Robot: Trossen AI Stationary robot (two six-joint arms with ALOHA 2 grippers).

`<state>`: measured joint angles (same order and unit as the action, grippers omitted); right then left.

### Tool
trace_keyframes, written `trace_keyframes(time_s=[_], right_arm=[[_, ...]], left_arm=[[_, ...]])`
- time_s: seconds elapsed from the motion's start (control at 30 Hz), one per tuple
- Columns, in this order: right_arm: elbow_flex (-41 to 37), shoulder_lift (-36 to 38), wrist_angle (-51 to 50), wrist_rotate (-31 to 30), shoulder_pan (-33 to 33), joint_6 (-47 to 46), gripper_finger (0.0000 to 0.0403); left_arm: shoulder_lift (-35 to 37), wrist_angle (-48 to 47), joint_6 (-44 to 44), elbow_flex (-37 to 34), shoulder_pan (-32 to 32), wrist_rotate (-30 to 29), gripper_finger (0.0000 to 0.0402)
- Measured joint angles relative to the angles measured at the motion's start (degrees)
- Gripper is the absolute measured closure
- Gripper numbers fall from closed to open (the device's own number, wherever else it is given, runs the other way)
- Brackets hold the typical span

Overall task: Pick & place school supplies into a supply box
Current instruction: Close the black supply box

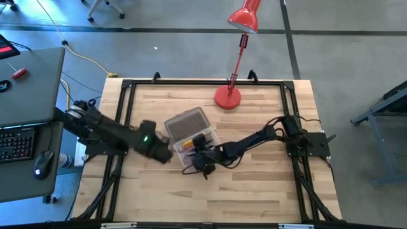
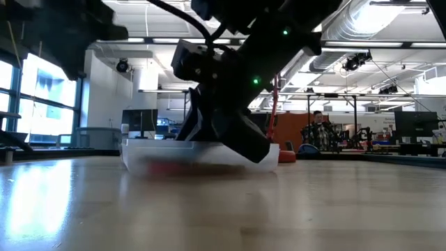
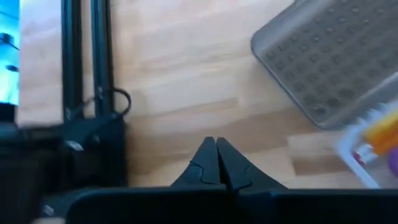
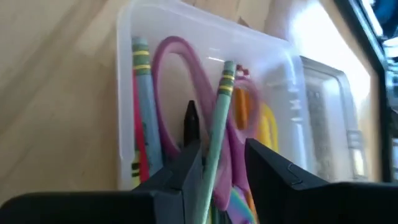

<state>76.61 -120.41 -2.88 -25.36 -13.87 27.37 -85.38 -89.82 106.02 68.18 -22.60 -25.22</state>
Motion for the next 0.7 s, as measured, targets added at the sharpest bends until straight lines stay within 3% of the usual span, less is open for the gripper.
trace_keyframes(time_s=[0.1, 0.47, 0.6, 0.7], right_arm=[[0.0, 0.4, -0.2, -1.6, -0.8, -0.1, 0.03], [0.0, 5.1, -3.5, 3.4, -0.9, -5.2, 0.0299], [0.1, 8.5, -7.0, 6.6, -0.9, -11.2, 0.0299], [0.1, 10.4, -11.1, 12.6, -0.9, -15.0, 0.0299]], left_arm=[[0.0, 1.5, -9.3, 0.0, 7.0, 0.1, 0.0385], [0.0, 12.9, -40.4, -0.7, 31.9, -3.0, 0.0385], [0.0, 21.9, -53.3, -3.3, 40.8, 0.8, 0.0392], [0.0, 32.2, -62.0, -7.3, 46.8, 5.6, 0.039]])
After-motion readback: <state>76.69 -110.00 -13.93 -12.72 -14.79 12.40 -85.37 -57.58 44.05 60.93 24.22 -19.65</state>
